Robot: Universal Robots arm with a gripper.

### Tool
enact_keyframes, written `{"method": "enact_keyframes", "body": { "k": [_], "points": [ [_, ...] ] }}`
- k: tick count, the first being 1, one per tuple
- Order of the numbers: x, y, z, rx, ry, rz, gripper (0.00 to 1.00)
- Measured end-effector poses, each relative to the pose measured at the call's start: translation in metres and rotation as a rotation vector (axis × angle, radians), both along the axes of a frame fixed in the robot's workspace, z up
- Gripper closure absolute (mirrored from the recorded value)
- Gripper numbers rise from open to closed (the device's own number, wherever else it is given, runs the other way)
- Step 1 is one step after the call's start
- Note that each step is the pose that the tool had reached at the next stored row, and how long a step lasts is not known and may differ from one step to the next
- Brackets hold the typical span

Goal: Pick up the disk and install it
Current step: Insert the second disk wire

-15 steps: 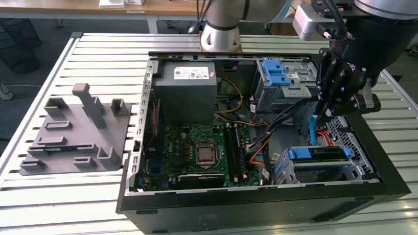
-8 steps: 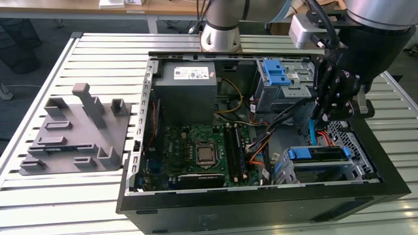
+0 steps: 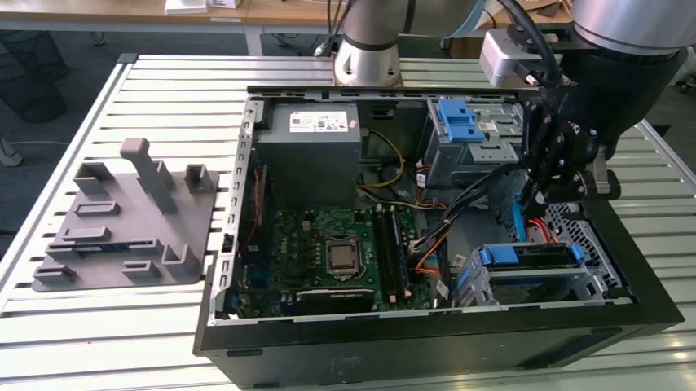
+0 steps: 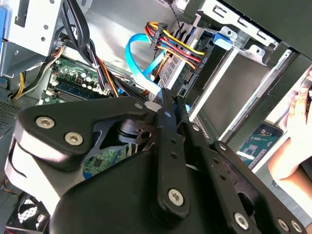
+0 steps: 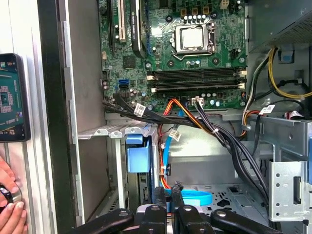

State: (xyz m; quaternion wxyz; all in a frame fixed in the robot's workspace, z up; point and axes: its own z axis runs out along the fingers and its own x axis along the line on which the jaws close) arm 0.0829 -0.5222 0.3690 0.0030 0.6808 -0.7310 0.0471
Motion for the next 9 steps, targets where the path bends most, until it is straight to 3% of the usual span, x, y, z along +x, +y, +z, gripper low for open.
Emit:
{"method": "enact_keyframes", "body": {
  "k": [9],
  "points": [
    [0.0, 0.0, -0.0001, 0.0, 0.0, 0.0, 0.84]
  ]
}}
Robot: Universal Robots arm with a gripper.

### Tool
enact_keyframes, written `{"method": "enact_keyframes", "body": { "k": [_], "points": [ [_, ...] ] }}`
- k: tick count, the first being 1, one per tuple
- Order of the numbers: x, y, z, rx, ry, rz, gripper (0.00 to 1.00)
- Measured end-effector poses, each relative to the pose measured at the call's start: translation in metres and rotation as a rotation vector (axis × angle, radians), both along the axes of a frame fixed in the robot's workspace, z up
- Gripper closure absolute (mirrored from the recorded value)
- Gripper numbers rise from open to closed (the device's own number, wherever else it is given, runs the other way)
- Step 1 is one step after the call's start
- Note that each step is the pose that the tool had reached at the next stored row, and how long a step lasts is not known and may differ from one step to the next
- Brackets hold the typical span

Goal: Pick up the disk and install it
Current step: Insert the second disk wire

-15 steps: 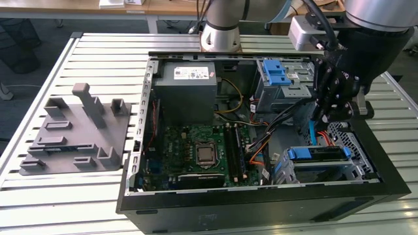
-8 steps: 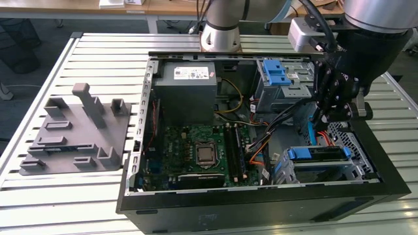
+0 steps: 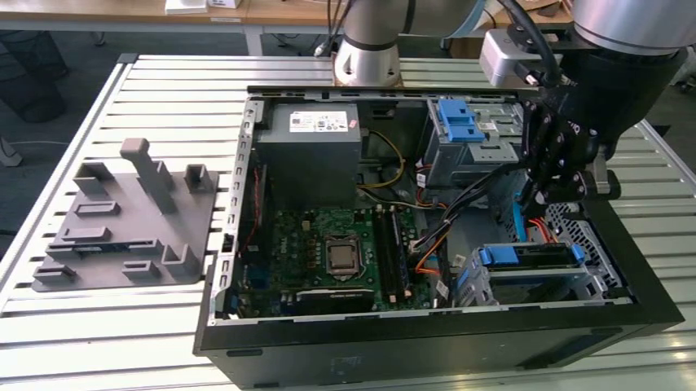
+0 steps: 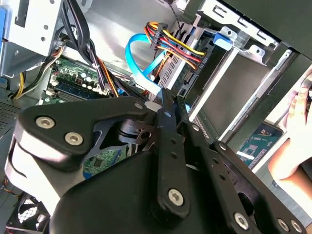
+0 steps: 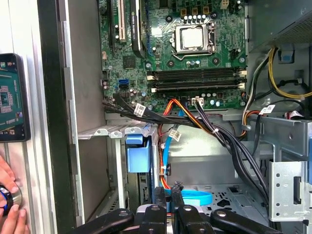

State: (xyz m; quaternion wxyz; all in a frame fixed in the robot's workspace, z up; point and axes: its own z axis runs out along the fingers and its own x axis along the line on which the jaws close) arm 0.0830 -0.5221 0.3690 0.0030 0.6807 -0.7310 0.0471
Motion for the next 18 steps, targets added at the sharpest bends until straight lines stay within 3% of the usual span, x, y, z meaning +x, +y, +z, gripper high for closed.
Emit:
{"method": "enact_keyframes", "body": {
  "k": [2, 3, 5, 7, 9, 15, 18],
  "points": [
    [0.0, -0.0007, -0.0005, 0.011, -0.0001, 0.0, 0.84],
    [0.0001, -0.0022, -0.0009, 0.0273, 0.0, 0.0, 0.84],
    [0.0, -0.0074, -0.0029, 0.0417, -0.0001, 0.0, 0.84],
    [0.0, -0.0152, -0.0061, 0.0451, 0.0, 0.0, 0.84],
    [0.0, -0.0201, -0.0099, 0.0456, 0.0, 0.0, 0.84],
    [0.0094, -0.0214, -0.0203, 0.0455, 0.0018, 0.0, 0.84],
    [0.0139, -0.0236, -0.0235, 0.0454, 0.0074, 0.0, 0.84]
  ]
}}
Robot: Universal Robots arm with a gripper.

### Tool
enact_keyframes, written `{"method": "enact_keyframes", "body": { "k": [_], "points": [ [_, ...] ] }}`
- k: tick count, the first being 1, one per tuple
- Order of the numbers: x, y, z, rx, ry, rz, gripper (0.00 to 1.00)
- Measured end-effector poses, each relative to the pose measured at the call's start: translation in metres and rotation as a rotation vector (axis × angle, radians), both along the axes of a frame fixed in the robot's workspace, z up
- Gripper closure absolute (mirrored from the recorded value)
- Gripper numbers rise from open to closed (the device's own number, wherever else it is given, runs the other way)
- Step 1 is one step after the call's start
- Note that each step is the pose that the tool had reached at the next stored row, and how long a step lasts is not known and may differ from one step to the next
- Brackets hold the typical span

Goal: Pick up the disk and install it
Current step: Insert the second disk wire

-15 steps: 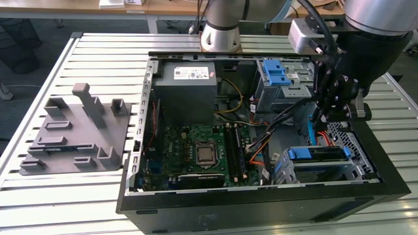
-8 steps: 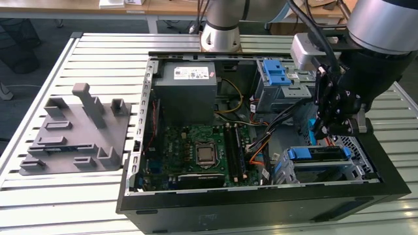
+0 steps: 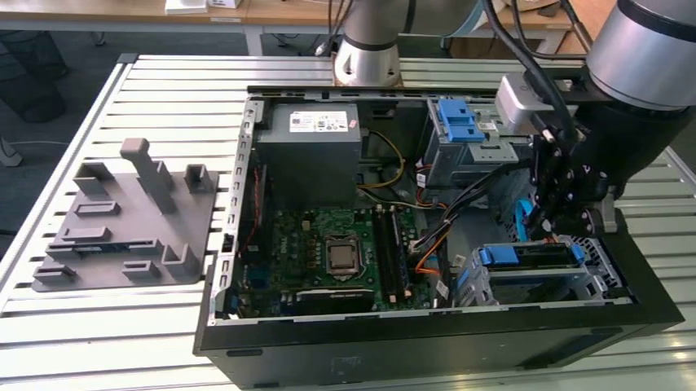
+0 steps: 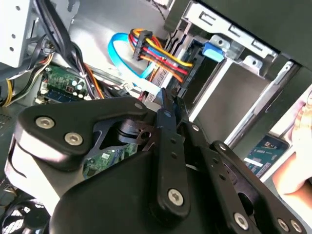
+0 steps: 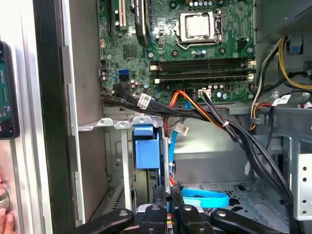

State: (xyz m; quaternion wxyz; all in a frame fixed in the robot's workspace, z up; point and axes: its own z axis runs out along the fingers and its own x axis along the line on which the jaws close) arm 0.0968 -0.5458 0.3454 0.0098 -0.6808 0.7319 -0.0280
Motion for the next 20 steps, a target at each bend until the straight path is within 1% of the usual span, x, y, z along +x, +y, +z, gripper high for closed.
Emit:
{"method": "enact_keyframes", "body": {
  "k": [3, 8, 10, 17, 20],
  "points": [
    [0.0, -0.0029, -0.0019, 0.0001, 0.0036, 0.0, 0.84],
    [0.0003, -0.0045, -0.0048, 0.0, 0.0144, 0.0, 0.84],
    [0.0007, -0.0054, -0.006, 0.0001, 0.0172, 0.0, 0.84],
    [0.0034, -0.0061, -0.0072, 0.0003, 0.0234, 0.0, 0.84],
    [0.0034, -0.0063, -0.008, 0.0002, 0.024, 0.0, 0.84]
  ]
}}
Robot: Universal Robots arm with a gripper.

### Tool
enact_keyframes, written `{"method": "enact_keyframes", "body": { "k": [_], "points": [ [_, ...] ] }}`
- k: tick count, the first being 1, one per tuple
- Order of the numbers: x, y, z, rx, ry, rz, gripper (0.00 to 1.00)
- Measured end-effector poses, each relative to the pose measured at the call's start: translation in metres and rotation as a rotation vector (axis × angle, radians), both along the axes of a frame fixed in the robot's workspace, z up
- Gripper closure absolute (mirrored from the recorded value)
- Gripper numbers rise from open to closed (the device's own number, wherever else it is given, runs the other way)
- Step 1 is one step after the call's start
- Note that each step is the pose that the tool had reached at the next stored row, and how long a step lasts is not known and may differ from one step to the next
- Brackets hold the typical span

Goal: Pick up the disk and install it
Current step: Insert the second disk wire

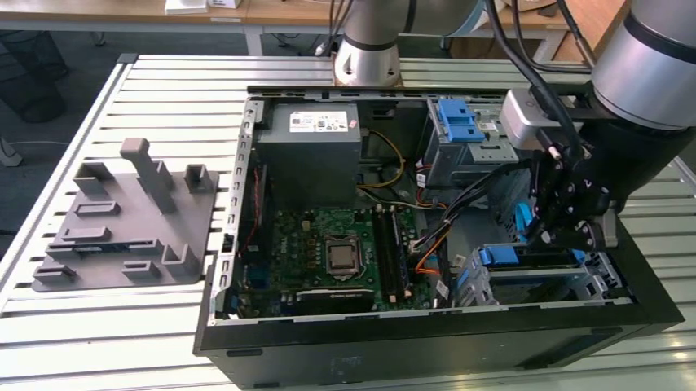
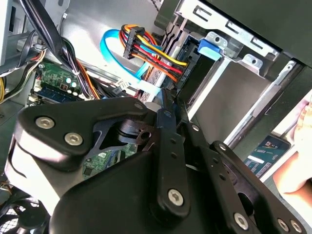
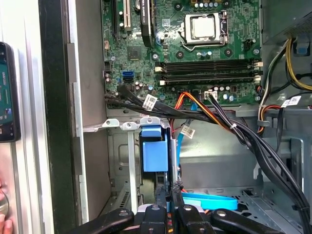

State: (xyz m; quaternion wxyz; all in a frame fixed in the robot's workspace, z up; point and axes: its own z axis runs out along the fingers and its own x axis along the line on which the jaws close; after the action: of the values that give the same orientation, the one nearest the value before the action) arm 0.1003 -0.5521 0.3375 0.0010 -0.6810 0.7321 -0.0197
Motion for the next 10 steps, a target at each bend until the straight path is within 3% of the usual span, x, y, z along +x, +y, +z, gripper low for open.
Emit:
{"method": "enact_keyframes", "body": {
  "k": [10],
  "points": [
    [0.0014, -0.0001, -0.0027, 0.0, 0.0032, 0.0, 0.84]
  ]
}}
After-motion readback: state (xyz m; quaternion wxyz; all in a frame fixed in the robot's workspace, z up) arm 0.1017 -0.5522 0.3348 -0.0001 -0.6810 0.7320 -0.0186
